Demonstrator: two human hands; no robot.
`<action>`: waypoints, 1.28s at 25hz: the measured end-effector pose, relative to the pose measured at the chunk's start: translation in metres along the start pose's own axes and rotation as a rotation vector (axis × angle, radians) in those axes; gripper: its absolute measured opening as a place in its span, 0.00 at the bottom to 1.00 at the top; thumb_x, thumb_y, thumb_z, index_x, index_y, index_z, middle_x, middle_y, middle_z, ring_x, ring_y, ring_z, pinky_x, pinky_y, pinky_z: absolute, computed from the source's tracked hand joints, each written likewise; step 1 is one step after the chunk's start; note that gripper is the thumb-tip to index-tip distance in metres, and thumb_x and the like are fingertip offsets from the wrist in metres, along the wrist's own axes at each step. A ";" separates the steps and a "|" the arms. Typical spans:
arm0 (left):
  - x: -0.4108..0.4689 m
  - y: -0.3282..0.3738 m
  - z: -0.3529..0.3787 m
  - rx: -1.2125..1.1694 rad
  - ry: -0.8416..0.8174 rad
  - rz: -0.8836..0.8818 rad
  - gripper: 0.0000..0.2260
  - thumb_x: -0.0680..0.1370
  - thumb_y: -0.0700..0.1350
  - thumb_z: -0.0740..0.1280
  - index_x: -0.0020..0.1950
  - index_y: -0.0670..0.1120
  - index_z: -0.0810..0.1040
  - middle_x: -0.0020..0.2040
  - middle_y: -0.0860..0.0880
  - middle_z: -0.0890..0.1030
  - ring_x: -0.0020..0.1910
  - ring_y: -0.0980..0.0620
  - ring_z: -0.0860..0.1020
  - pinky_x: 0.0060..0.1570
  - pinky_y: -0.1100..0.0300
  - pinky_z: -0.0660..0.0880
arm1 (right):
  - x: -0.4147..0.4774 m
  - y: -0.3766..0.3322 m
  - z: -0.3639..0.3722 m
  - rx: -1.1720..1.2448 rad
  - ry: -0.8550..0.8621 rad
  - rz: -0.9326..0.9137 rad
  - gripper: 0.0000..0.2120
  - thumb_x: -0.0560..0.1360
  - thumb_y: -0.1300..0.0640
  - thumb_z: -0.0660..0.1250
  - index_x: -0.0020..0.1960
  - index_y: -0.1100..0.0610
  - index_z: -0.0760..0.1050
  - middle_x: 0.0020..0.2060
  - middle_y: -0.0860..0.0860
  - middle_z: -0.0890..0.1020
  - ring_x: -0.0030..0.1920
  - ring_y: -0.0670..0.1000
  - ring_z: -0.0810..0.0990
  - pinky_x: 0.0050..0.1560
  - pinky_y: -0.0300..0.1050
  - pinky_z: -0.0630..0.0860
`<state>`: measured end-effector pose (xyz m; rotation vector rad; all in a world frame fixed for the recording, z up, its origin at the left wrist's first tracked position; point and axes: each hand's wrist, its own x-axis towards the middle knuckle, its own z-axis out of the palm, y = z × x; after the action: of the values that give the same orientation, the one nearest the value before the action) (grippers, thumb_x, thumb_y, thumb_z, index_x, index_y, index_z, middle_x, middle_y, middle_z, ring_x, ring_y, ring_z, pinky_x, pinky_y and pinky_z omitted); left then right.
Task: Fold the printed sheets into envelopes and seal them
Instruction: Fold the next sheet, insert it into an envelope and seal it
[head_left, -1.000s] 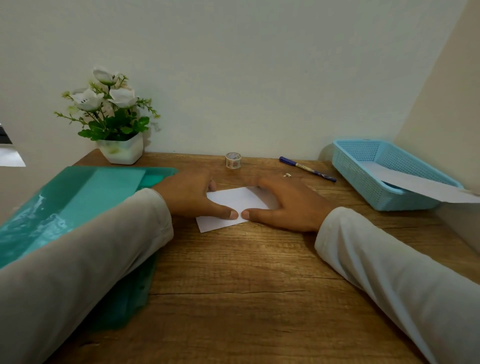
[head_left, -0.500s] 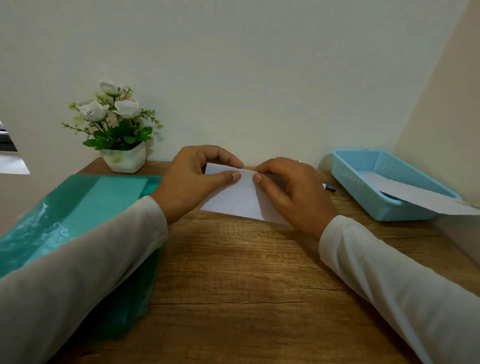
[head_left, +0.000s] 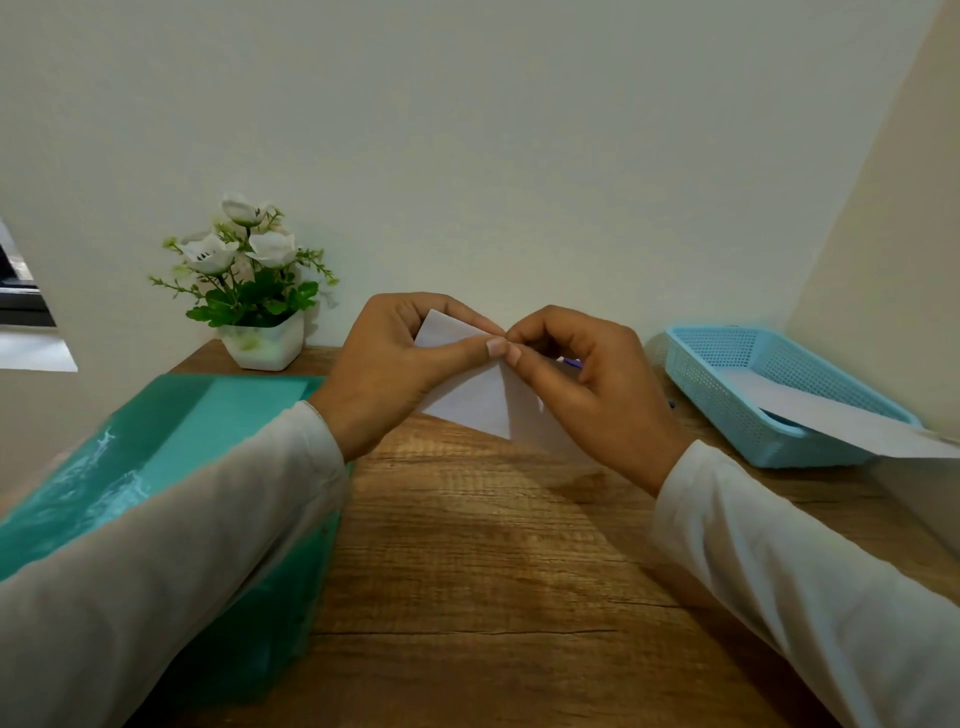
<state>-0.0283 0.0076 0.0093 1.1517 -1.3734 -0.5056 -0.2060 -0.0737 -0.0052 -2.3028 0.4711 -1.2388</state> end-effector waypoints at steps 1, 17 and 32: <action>0.001 0.000 -0.001 -0.010 0.006 -0.008 0.05 0.73 0.44 0.76 0.44 0.43 0.85 0.42 0.46 0.86 0.42 0.50 0.84 0.38 0.58 0.81 | 0.001 0.000 -0.003 -0.010 -0.014 -0.001 0.05 0.81 0.58 0.69 0.49 0.55 0.83 0.41 0.45 0.84 0.45 0.49 0.83 0.46 0.42 0.79; 0.015 -0.024 -0.030 -0.350 0.331 -0.195 0.07 0.71 0.46 0.76 0.44 0.44 0.84 0.40 0.46 0.86 0.39 0.50 0.84 0.36 0.59 0.80 | 0.014 0.035 -0.061 0.067 0.053 0.225 0.02 0.77 0.60 0.73 0.46 0.58 0.84 0.40 0.54 0.87 0.43 0.56 0.86 0.48 0.45 0.83; 0.014 -0.022 -0.022 -0.461 0.268 -0.223 0.08 0.77 0.46 0.69 0.45 0.44 0.85 0.41 0.46 0.86 0.38 0.52 0.84 0.36 0.62 0.81 | 0.008 0.036 -0.047 0.292 0.090 0.563 0.19 0.77 0.56 0.75 0.66 0.52 0.75 0.52 0.48 0.85 0.50 0.47 0.85 0.46 0.41 0.82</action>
<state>0.0017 -0.0056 0.0019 0.9515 -0.8434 -0.7534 -0.2445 -0.1195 0.0022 -1.7099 0.8385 -1.0433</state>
